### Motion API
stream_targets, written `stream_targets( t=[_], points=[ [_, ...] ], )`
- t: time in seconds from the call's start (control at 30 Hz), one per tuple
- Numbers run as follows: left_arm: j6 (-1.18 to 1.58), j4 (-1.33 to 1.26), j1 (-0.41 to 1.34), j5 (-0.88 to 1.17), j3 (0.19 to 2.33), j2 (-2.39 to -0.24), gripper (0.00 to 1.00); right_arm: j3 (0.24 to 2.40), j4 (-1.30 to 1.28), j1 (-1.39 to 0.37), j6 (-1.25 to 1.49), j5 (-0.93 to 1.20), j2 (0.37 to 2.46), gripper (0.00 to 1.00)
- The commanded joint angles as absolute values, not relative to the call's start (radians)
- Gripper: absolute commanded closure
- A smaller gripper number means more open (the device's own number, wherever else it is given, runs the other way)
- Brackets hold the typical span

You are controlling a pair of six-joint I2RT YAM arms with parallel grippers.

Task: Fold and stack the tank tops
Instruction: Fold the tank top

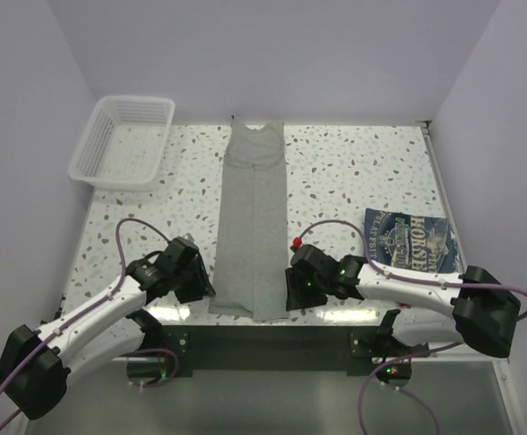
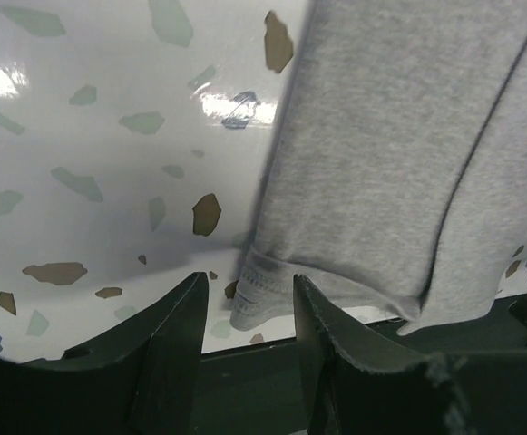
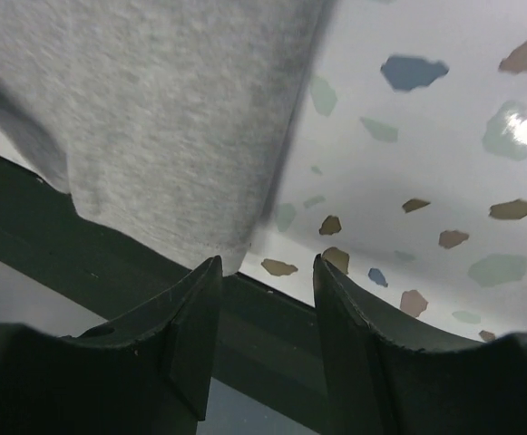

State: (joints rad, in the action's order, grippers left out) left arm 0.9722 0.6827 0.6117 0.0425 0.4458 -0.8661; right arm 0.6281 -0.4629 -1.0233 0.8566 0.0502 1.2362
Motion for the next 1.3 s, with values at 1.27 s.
stream_targets(
  t=[1.27],
  points=[
    [1.075, 0.592, 0.768, 0.133, 0.364, -0.954, 0.84, 0.506, -0.258, -1.114, 1.078, 0.049, 1.259, 0.82]
  ],
)
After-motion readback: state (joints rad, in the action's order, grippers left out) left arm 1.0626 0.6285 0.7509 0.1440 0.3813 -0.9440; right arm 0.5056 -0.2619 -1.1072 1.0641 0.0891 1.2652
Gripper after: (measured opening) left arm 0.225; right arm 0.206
